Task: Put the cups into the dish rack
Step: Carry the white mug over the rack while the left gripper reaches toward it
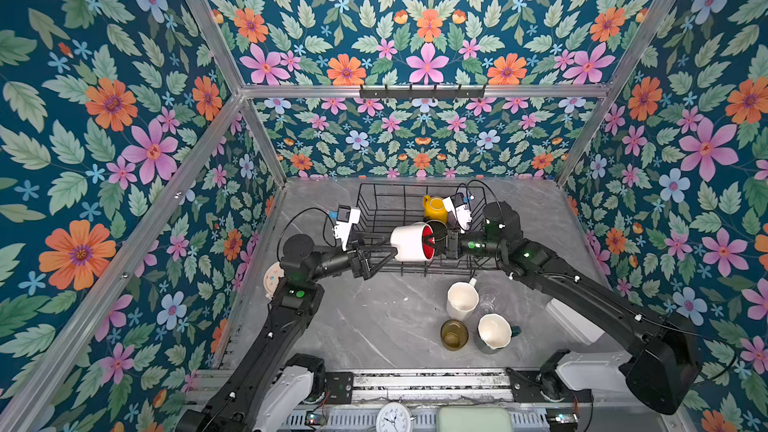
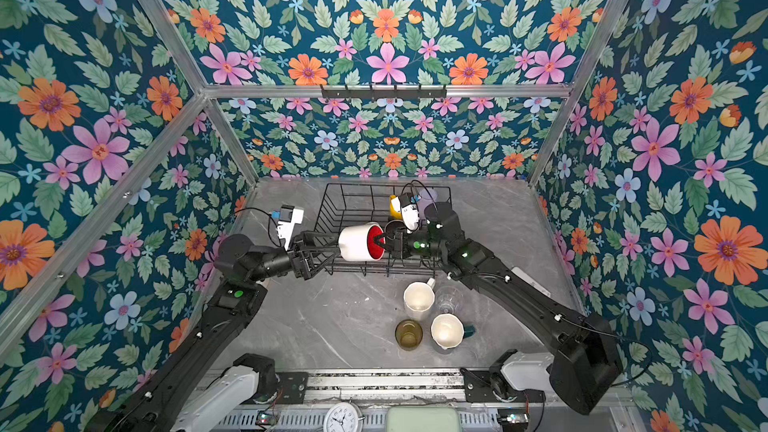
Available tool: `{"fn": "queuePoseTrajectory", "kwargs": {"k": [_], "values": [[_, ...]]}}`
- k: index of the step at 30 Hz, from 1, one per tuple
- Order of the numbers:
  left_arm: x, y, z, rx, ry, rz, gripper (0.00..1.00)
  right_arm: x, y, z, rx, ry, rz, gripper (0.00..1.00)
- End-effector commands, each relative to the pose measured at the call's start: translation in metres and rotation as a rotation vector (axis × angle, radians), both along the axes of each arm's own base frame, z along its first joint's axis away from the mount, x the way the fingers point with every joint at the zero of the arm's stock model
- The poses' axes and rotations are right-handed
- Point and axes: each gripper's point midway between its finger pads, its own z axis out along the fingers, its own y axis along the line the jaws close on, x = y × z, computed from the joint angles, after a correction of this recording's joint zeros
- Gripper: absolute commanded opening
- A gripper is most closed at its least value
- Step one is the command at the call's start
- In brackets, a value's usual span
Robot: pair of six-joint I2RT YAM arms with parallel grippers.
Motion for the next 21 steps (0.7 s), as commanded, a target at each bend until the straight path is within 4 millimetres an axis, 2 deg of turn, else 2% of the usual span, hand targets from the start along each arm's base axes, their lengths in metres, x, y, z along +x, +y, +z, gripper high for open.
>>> {"fn": "queuePoseTrajectory", "kwargs": {"k": [1,11,21], "values": [[-0.011,-0.002,0.012,-0.027,-0.055,-0.059,1.0,-0.008,0.011,0.034,0.082,-0.132,0.07,0.0],[-0.023,-0.003,0.013,-0.05,-0.058,-0.124,1.0,-0.023,0.034,0.046,0.106,-0.214,0.162,0.0],[-0.045,0.0,0.028,-0.124,-0.09,-0.217,1.0,-0.038,0.058,0.054,0.151,-0.314,0.265,0.0]]}}
